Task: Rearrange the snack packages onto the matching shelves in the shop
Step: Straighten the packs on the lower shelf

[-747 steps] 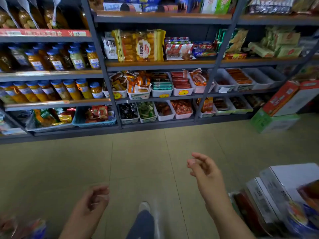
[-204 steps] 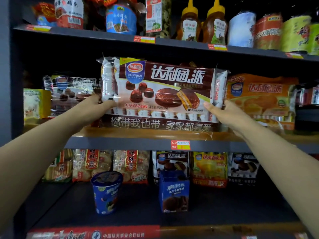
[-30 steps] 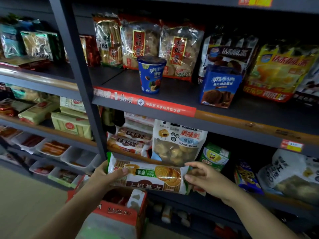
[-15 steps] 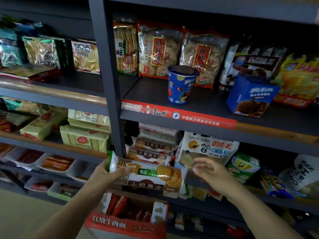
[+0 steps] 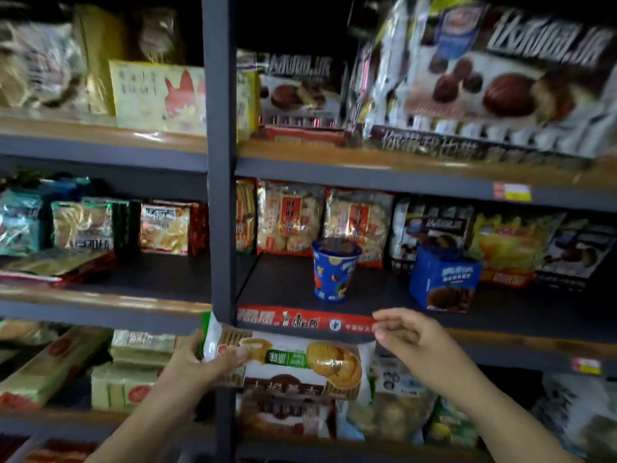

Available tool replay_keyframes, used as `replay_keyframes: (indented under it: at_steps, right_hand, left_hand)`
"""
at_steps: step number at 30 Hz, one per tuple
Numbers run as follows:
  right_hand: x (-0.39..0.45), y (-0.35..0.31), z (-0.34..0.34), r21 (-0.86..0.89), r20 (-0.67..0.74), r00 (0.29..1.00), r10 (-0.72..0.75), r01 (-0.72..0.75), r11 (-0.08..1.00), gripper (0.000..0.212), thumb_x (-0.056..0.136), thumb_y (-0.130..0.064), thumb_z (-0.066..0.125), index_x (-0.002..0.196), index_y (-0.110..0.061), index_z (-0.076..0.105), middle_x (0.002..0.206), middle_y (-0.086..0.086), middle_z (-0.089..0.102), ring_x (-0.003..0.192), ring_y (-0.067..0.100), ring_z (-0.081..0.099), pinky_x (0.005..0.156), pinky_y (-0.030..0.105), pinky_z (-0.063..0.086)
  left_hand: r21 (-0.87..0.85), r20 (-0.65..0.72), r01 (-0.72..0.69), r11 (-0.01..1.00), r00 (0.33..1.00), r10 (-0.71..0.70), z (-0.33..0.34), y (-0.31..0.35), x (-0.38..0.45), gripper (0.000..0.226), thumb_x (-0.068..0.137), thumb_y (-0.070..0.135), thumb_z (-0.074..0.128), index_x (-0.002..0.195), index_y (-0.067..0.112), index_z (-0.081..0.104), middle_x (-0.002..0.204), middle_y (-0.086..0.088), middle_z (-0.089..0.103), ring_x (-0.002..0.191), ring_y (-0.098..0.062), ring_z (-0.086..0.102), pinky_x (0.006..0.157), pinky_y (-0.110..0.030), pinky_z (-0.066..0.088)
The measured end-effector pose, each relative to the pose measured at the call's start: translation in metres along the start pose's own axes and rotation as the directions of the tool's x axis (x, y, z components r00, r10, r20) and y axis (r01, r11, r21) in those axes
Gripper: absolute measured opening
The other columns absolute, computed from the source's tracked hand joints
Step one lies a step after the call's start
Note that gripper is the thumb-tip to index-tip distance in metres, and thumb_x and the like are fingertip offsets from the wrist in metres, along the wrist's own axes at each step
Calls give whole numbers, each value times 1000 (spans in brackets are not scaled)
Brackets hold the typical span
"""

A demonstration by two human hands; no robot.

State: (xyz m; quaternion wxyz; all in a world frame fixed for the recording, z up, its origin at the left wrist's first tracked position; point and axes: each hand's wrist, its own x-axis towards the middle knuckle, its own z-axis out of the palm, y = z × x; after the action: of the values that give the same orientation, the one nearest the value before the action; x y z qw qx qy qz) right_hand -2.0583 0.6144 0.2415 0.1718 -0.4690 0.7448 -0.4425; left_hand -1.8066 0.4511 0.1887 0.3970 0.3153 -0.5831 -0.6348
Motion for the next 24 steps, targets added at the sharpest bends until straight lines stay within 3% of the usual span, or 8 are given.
replay_keyframes:
  at_steps: [2, 6, 8, 12, 15, 18, 21, 24]
  right_hand:
    - [9, -26, -16, -43, -52, 994, -92, 89, 995, 16, 89, -25, 64, 101, -36, 62, 98, -13, 66, 91, -2, 63, 78, 17, 53]
    - [22, -75, -47, -133, -99, 960, -263, 249, 959, 17, 89, -28, 63, 106, -33, 63, 98, -16, 66, 92, -3, 61, 76, 13, 48]
    - [27, -96, -58, -181, -99, 942, -320, 299, 937, 17, 89, -28, 63, 106, -31, 63, 98, -15, 65, 91, -2, 61, 76, 12, 48]
    - [38, -124, -65, -223, -91, 918, -386, 359, 906, 16, 89, -26, 64, 105, -28, 63, 98, -10, 65, 91, 3, 62, 78, 16, 49]
    - [55, -153, -67, -236, -134, 884, -448, 411, 881, 23, 88, -26, 64, 111, -27, 60, 102, -11, 63, 91, 0, 61, 80, 17, 50]
    - [88, -197, -63, -287, -147, 841, -520, 467, 836, 38, 90, -30, 62, 126, -22, 53, 116, -6, 58, 101, 7, 59, 90, 24, 48]
    - [128, -236, -55, -472, -113, 870, -480, 379, 796, 50, 93, -38, 56, 135, -13, 45, 129, 6, 55, 112, 23, 56, 96, 34, 47]
    - [155, -260, -40, -771, -94, 939, -332, 143, 621, 57, 97, -47, 41, 132, -2, 48, 130, 19, 55, 115, 34, 54, 94, 38, 45]
  left_hand:
    - [-18, 6, -57, 998, 998, 57, 7, 23, 4, 64, 55, 28, 86, 110, 8, 60, 90, -12, 75, 82, -30, 70, 70, -37, 55]
    - [-8, 39, -144, 990, 989, 144, 13, 68, 15, 97, 20, 52, 89, 104, 14, 61, 87, -7, 75, 83, -27, 71, 79, -41, 52]
    - [-7, 47, -191, 982, 980, 191, 15, 86, 18, 99, 19, 53, 88, 106, 15, 60, 88, -6, 76, 81, -24, 72, 75, -37, 52]
    - [-20, 8, -224, 974, 974, 224, 14, 101, 22, 88, 40, 44, 86, 116, 12, 57, 95, -10, 75, 86, -28, 71, 80, -41, 53]
    - [9, -43, -228, 974, 973, 228, 7, 105, 24, 110, 30, 59, 88, 125, 17, 51, 108, -8, 71, 97, -29, 68, 93, -49, 49]
    - [25, -67, -251, 968, 965, 252, -2, 110, 26, 120, 21, 64, 86, 125, 17, 49, 105, -6, 72, 95, -24, 69, 91, -46, 51]
    - [31, -86, -250, 968, 964, 251, -15, 115, 31, 121, 27, 63, 87, 130, 17, 46, 117, -8, 67, 102, -26, 66, 93, -48, 49]
    - [7, -109, -241, 971, 965, 240, -32, 117, 37, 120, 36, 59, 89, 138, 20, 38, 133, -10, 55, 112, -30, 60, 97, -52, 46]
